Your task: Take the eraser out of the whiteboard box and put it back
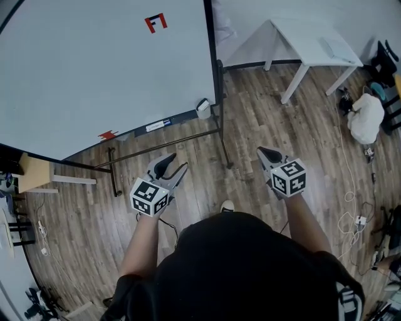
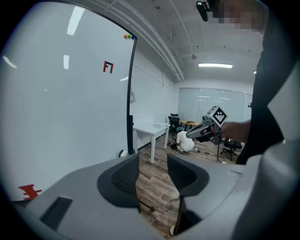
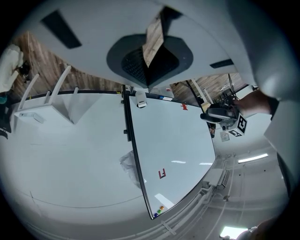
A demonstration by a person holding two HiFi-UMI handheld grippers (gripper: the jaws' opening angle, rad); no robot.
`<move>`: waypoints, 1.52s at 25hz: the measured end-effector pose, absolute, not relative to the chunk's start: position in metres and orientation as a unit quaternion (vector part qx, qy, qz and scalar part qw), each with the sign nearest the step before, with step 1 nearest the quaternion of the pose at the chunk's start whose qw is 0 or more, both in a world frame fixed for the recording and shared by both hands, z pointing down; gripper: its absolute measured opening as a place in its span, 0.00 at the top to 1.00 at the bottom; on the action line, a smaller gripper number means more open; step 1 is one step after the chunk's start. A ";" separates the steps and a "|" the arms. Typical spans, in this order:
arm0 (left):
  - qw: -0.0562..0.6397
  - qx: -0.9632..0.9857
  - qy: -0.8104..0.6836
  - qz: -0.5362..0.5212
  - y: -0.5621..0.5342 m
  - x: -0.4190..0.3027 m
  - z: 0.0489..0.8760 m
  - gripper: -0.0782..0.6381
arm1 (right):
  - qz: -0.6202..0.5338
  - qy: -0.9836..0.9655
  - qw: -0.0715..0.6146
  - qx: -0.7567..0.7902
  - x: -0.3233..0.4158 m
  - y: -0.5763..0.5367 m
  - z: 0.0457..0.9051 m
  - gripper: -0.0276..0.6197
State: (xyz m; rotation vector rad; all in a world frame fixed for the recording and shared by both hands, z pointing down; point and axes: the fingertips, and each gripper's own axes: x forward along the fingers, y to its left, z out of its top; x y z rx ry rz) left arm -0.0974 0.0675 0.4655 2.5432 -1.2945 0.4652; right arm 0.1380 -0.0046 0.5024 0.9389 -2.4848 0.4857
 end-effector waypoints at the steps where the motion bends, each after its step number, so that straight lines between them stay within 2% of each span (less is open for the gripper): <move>1: 0.125 0.871 -0.447 0.160 0.065 -0.097 0.466 0.61 | 0.175 -0.899 0.219 0.336 0.138 -0.009 0.503 0.96; 21: 0.127 0.865 -0.461 0.152 0.050 -0.092 0.467 0.61 | 0.178 -0.903 0.223 0.320 0.144 -0.023 0.501 0.96; 38: 0.125 0.875 -0.442 0.155 -0.015 -0.087 0.477 0.61 | 0.184 -0.895 0.230 0.335 0.142 -0.059 0.507 0.96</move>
